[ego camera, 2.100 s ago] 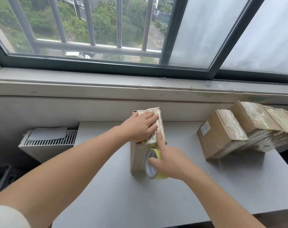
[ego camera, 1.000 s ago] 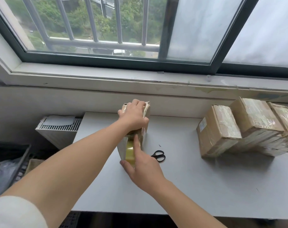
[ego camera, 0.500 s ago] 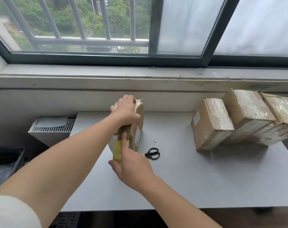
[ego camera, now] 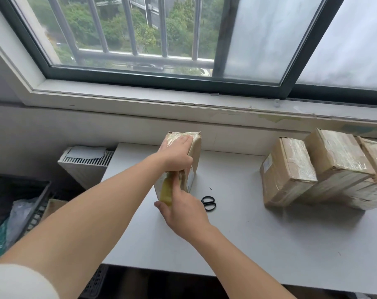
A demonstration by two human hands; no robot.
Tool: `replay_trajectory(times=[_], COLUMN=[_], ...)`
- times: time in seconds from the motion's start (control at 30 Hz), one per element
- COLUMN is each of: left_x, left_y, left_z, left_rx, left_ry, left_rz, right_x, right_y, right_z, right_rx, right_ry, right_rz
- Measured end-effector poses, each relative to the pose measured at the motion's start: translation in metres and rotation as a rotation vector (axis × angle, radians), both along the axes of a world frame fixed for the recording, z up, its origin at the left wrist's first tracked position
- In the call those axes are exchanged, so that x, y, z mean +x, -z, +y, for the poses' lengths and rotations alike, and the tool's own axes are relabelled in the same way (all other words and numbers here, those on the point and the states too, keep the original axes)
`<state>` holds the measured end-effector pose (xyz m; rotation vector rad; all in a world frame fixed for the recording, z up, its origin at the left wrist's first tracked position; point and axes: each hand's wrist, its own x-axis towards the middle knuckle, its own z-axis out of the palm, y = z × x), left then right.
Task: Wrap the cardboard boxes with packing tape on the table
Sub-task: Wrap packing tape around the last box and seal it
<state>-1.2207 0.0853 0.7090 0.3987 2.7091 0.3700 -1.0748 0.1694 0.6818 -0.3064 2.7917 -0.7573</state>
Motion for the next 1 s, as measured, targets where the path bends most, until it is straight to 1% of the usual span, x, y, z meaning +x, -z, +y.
replay_trajectory(times=[0.1, 0.17, 0.2, 0.3, 0.37, 0.43, 0.5, 0.57, 0.73, 0.87, 1.0], left_x=[0.009, 0.018, 0.024, 0.047, 0.064, 0.076, 0.084, 0.091, 0.109, 0.11, 0.103], left_y=[0.005, 0.009, 0.01, 0.005, 0.004, 0.009, 0.016, 0.024, 0.036, 0.028, 0.02], left_z=[-0.007, -0.013, -0.015, -0.02, -0.027, -0.036, -0.045, -0.055, -0.074, -0.078, -0.078], left_rx=[-0.003, 0.044, 0.119, 0.548, 0.734, 0.784, 0.763, 0.736, 0.74, 0.852, 0.873], left_ry=[0.006, -0.029, -0.062, -0.244, -0.365, -0.42, -0.443, -0.465, -0.473, -0.544, -0.584], left_rz=[0.055, 0.107, 0.136, 0.228, 0.326, 0.431, 0.468, 0.425, 0.17, -0.048, -0.103], right_x=[0.004, 0.004, 0.004, 0.005, 0.005, 0.003, -0.001, -0.003, 0.001, 0.002, 0.002], right_y=[0.002, 0.002, 0.002, -0.002, -0.005, -0.008, -0.009, -0.012, -0.013, -0.015, -0.015], right_z=[0.001, 0.0, 0.0, -0.003, -0.006, -0.009, -0.013, -0.019, -0.038, -0.05, -0.051], right_rx=[-0.012, -0.021, -0.023, -0.014, -0.009, -0.006, -0.003, -0.001, -0.03, -0.099, -0.204], right_ry=[0.002, 0.016, 0.02, 0.035, 0.049, 0.063, 0.086, 0.125, 0.203, 0.288, 0.34], right_rz=[0.001, -0.001, -0.005, -0.001, 0.001, -0.017, -0.035, -0.06, -0.078, -0.137, -0.175])
